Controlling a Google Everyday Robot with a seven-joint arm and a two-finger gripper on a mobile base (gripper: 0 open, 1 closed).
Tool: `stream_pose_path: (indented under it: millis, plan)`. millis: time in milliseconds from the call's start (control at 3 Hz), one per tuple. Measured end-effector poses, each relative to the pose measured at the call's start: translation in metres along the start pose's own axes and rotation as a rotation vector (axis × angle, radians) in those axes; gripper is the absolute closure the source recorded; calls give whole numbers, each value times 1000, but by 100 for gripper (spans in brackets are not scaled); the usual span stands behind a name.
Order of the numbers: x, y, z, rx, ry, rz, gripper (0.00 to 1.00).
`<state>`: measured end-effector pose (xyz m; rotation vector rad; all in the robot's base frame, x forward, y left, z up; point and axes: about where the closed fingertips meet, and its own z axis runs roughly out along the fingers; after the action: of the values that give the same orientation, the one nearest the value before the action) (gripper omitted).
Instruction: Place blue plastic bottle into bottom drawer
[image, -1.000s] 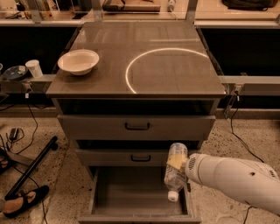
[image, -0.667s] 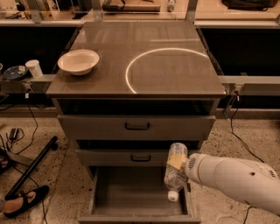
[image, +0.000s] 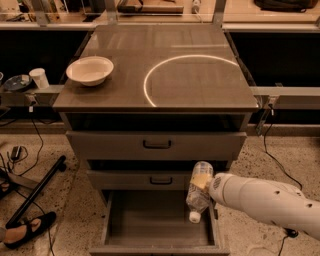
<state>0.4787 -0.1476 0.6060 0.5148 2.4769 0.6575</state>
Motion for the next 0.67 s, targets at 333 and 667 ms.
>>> stream_pose_path:
  millis: [333,667]
  plan:
    - [4,-7,12,17,41,51,100]
    - [18,-21,33,33,96,113,100]
